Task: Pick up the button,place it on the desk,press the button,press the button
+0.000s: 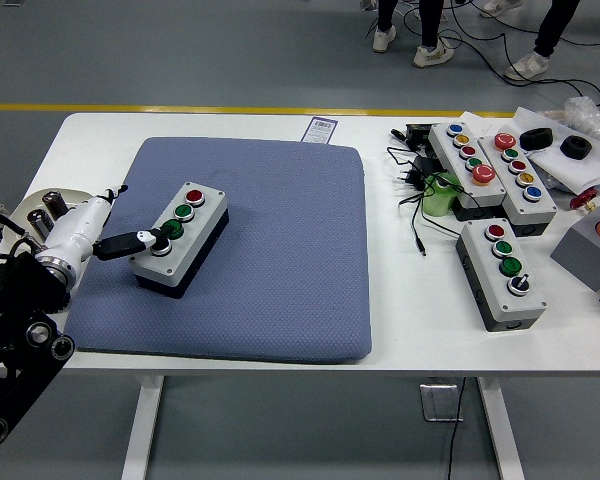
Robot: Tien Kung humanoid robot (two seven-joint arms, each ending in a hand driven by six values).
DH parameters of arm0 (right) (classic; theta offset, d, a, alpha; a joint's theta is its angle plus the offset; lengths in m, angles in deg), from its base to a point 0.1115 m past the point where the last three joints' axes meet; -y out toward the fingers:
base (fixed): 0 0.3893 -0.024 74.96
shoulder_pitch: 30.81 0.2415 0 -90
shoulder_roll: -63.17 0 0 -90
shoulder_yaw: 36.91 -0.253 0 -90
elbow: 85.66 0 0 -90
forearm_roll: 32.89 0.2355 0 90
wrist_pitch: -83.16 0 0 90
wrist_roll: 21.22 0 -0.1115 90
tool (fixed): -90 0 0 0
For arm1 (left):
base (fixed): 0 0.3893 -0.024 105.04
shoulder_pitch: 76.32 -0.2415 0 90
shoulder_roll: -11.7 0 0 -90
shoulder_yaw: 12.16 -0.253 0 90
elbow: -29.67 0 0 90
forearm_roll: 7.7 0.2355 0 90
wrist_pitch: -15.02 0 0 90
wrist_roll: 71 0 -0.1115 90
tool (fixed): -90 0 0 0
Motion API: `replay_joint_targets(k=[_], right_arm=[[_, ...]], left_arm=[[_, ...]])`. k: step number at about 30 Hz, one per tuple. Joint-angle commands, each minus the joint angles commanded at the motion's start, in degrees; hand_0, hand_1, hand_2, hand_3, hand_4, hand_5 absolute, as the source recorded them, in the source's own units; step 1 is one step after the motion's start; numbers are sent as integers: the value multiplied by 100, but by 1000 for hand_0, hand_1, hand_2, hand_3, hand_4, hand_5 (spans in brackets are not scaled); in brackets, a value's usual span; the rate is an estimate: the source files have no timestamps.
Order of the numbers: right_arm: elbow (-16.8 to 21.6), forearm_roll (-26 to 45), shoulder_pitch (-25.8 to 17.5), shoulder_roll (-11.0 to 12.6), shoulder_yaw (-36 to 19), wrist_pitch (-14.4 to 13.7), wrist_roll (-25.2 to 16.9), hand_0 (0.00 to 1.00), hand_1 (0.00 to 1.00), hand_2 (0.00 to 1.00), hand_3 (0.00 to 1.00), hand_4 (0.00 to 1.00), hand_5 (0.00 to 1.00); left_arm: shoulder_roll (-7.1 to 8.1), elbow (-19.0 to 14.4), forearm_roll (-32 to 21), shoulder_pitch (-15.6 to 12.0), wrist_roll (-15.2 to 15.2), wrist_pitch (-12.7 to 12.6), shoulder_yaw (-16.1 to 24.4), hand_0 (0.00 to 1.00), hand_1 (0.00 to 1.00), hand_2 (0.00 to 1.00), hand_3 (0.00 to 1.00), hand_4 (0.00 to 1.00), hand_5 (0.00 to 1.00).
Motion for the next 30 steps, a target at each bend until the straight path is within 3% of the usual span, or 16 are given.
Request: replay_joint_targets(k=[11,21,27,30], right_arm=[[0,21,14,5,10,0,-11,654,663,675,586,422,261],[0,11,37,12,-7,-1,-15,654,662,675,586,422,262],[0,9,42,16,-8,0,-18,654,662,673,586,422,262],[0,2,47,17,-4,1,-18,654,662,673,586,422,262]], left_arm=[[-105,-66,-291,53,-92,-347,27,998,998,998,998,998,799],[-165,-185,53,101,-579,-206,-227,998,998,998,998,998,803],[-333,-228,382,152,-984,-155,-325,998,998,998,998,998,800],[-413,-153,609,199,-1013,-153,-408,998,998,998,998,998,800]])
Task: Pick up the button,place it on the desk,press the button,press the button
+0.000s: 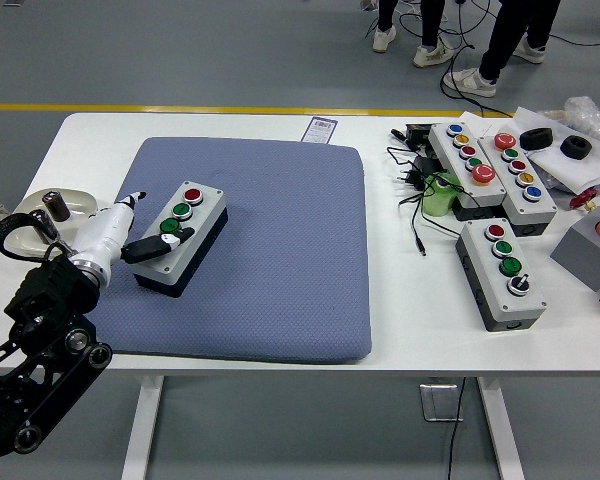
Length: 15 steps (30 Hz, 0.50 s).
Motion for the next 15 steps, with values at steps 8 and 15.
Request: replay_joint_targets(k=[8,15], right_arm=[[0,8,7,6,4,1,-7,654,662,674,586,422,262],[0,1,20,12,1,2,-9,654,662,674,586,423,262]], left_arm=[[-167,182,391,69,0,-161,-164,998,998,998,998,998,755],[-307,383,752,225,0,104,-220,911,998,998,998,998,607]])
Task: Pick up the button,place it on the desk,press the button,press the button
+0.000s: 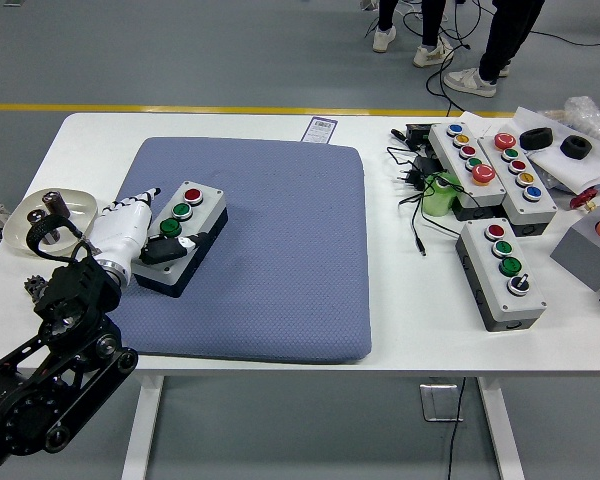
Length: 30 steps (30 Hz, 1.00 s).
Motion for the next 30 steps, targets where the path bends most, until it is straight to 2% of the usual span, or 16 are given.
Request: replay_joint_targets(k=[4,5,6,11,12,17,18,23,24,29,30], right_arm=[[0,-13,8,4,-11,-2,1,654,662,674,586,423,262],[0,-7,8,5,-10,-3,0,654,662,674,586,423,262],[0,-3,7,5,-11,-4,0,654,662,674,586,423,262],[0,-6,1,4,-19,-7,1,654,662,674,586,423,262],[0,-8,0,4,-21,-7,1,654,662,674,586,422,262],[0,-27,-13,7,-29,-5,5,654,662,674,586,422,262],[0,-30,-17,8,-29,-4,6,654,663,674,586,423,262],[0,-35,-26,6,-37,-6,12,654,663,674,586,423,262],[0,-36,-28,5,-37,-6,13,654,663,674,586,423,262],[0,-54,-36,5,-47,-7,16,654,663,674,586,423,262],[0,-57,-38,5,-47,-6,16,654,663,674,586,422,261]], left_arm=[[-64,158,112,74,0,383,-2,911,998,998,998,998,607],[-81,195,140,86,0,398,-2,911,998,998,998,998,607],[-98,229,173,97,0,379,-5,825,998,998,998,998,452],[-171,320,451,148,0,242,8,825,998,998,998,998,452],[-177,323,488,154,0,242,9,716,930,998,998,949,232],[-217,413,739,207,0,258,13,716,930,998,998,949,232],[-220,440,739,207,0,289,17,485,672,998,998,884,104],[-213,518,739,203,0,373,-2,485,672,998,998,884,104],[-213,538,739,202,0,384,1,455,413,841,998,866,78],[-206,590,739,210,0,379,-13,455,413,841,998,866,78],[-203,594,739,211,0,370,-19,155,225,398,998,863,72]])
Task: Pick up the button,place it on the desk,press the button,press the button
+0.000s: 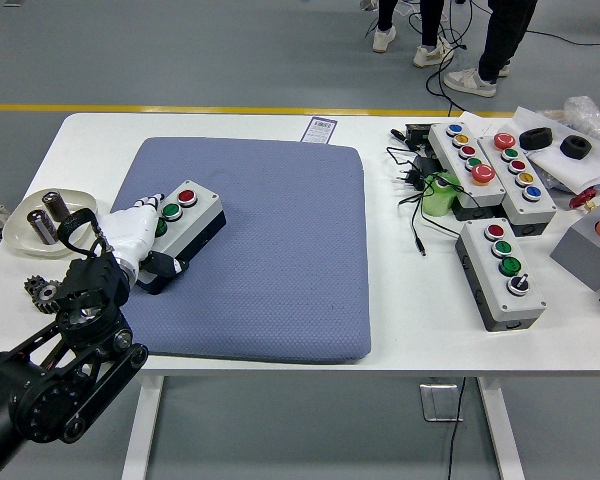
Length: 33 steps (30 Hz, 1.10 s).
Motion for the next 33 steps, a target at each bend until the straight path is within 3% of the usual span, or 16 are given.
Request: replay_joint_targets(k=[5,6,12,13,18,19,30,31,33], right_arm=[[0,-11,-15,2,-1,1,0,654,663,674,586,422,261],[0,-11,-19,2,0,2,-1,654,662,674,586,422,261],[0,14,-25,-1,15,1,-5,654,662,674,586,422,261],[0,16,-26,-1,16,1,-6,654,663,674,586,422,261],[0,27,-15,-1,25,2,-9,654,663,674,586,422,261],[0,31,-13,0,27,2,-9,654,663,674,586,423,263],[0,32,11,2,10,0,-13,654,663,674,585,423,262],[0,33,12,2,10,0,-14,654,663,674,585,423,263],[0,30,15,3,7,-1,-15,654,663,674,585,423,263]], left_arm=[[15,17,0,-3,0,-19,-37,155,225,398,998,863,72],[19,23,0,-8,0,-42,-44,2,67,157,964,869,76],[45,24,0,-23,0,-237,-45,2,67,157,964,869,76],[49,26,0,-23,0,-295,-50,2,2,79,624,863,51],[61,45,0,-9,0,-486,-50,2,2,79,624,863,51],[64,46,0,-8,0,-502,-46,2,2,2,404,824,2],[171,-34,0,11,0,-498,-20,2,2,2,353,868,43],[183,-42,0,14,0,-492,-21,2,2,2,273,884,77],[206,-49,0,25,0,-470,-25,2,2,2,273,884,77]])
